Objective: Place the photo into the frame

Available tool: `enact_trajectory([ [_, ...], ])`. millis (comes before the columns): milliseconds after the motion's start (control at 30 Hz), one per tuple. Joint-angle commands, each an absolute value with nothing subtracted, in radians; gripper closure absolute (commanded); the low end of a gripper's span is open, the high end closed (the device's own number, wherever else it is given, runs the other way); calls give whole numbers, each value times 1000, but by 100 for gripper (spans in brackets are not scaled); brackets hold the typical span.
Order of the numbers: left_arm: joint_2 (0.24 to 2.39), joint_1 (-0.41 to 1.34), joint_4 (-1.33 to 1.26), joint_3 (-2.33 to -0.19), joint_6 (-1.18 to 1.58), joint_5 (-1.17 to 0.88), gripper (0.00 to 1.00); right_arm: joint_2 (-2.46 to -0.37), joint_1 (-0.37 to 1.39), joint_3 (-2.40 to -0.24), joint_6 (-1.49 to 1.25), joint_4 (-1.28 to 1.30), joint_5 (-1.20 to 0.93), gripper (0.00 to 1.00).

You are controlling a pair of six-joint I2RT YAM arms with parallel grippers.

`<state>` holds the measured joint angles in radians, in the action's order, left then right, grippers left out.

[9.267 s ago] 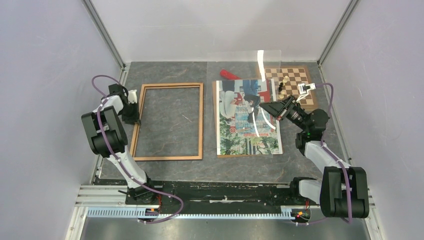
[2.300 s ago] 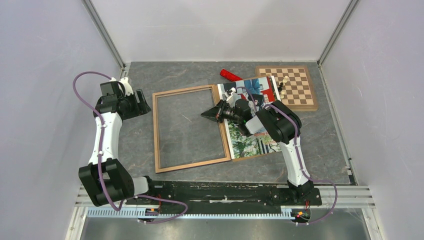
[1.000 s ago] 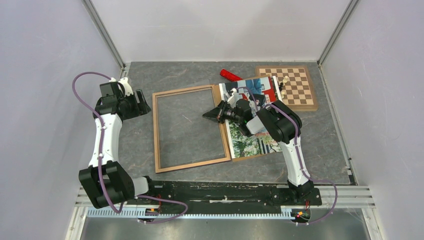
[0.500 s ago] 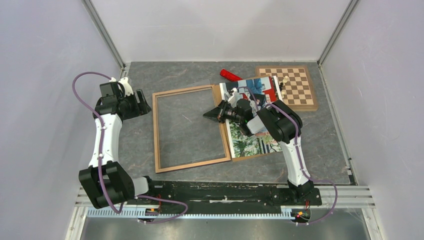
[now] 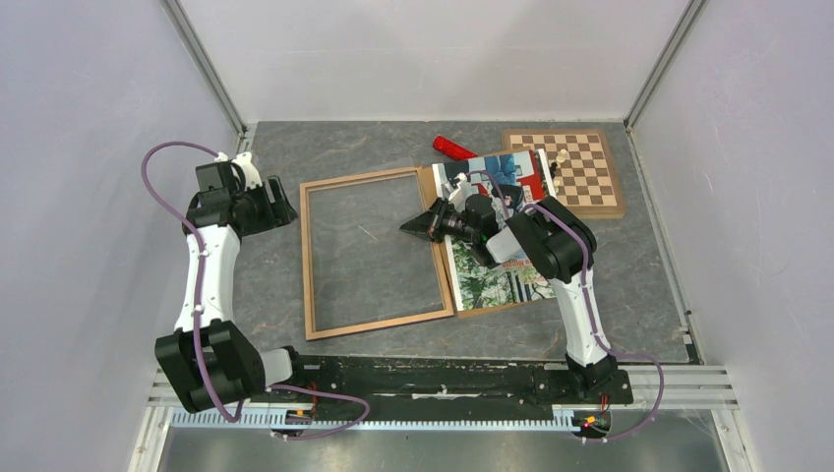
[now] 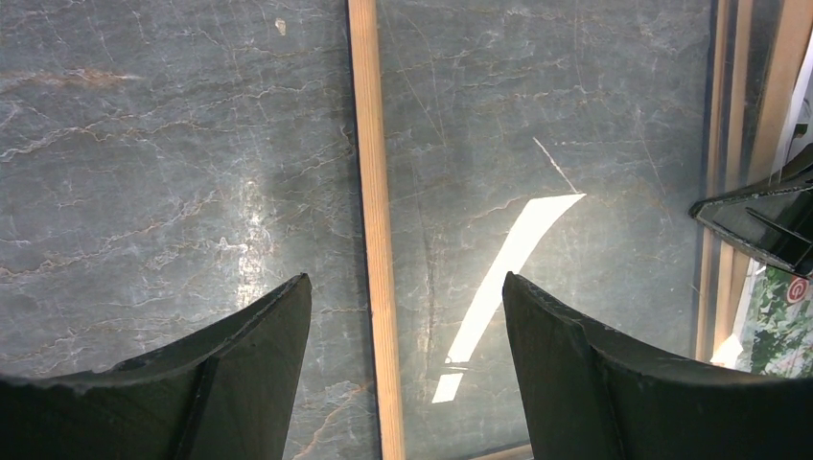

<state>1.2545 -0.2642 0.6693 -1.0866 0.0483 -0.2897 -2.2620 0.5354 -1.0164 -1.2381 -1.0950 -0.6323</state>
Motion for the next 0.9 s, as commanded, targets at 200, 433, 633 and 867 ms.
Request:
enact_trajectory([
  [200,1220,-268,630,-1080,30,-301,21,-2204,529,-997,-1211,-1122,-645,100],
  [433,1217,-268,630,-1079,30,-301,21,-2200,528,-991,-1208,-1122,-642,100],
  [633,1216,-268,629,-1077,29,-302,21,-2200,529,-989,-1209,-1127,-637,100],
  [867,1221,-268,627,-1078,31,-302,21,-2207,532,-989,-1230,-1132,-634,100],
])
